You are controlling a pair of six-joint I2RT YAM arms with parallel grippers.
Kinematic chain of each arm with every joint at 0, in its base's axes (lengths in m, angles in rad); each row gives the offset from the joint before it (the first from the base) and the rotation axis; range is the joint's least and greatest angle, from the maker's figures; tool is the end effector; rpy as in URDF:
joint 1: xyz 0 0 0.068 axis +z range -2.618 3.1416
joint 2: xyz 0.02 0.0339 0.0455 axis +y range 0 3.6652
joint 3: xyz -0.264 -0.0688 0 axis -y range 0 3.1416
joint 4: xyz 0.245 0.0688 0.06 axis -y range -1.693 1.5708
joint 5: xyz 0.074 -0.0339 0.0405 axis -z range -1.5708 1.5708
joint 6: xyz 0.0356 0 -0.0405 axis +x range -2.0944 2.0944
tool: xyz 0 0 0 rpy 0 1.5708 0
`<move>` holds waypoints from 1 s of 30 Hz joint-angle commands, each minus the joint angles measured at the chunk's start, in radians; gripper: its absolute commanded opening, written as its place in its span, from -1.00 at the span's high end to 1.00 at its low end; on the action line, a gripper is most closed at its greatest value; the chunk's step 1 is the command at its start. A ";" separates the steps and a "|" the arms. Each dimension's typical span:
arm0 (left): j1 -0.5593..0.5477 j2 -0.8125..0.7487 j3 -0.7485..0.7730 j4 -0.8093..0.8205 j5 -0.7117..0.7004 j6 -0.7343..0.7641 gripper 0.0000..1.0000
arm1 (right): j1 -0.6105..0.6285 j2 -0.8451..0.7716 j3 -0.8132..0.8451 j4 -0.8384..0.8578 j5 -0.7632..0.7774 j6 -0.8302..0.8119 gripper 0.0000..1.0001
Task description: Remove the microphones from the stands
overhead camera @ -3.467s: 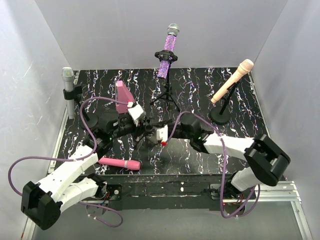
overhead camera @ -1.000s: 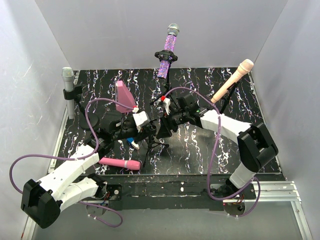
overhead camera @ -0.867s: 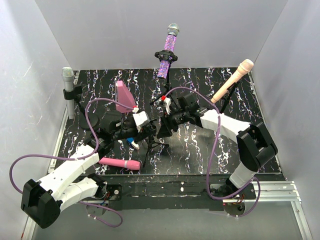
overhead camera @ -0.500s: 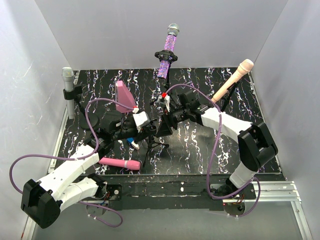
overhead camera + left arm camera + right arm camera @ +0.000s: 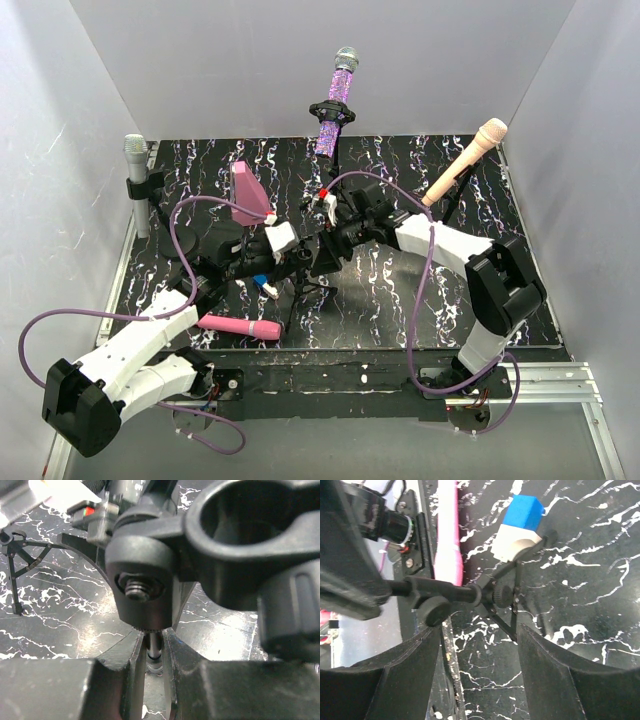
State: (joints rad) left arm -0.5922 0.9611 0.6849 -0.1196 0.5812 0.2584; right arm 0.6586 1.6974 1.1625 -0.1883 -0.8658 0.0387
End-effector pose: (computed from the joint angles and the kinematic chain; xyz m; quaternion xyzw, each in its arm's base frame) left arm 0.1688 -0.1371 0.2808 0.4737 0.6609 -0.3234 0.4840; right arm 0.2740 0.2463 0.2379 -0.4167 0.7354 0.4869 0.2202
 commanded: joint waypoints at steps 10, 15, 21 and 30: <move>-0.014 -0.001 0.007 -0.005 0.017 0.027 1.00 | -0.007 -0.067 -0.060 -0.037 0.195 -0.152 -0.39; -0.014 0.008 -0.001 -0.029 -0.001 0.077 0.68 | -0.042 -0.197 -0.101 -0.166 0.202 -0.195 -0.40; -0.014 -0.015 0.076 -0.201 -0.038 0.110 -0.92 | -0.057 -0.304 -0.142 -0.258 0.177 -0.227 -0.40; -0.014 -0.226 0.091 -0.481 -0.173 0.154 -0.96 | -0.056 -0.361 -0.139 -0.261 0.174 -0.263 -0.40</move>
State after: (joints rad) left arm -0.5999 0.8150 0.7227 -0.4461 0.4847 0.3920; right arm 0.6006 1.3781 1.0161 -0.4431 -0.6781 -0.1921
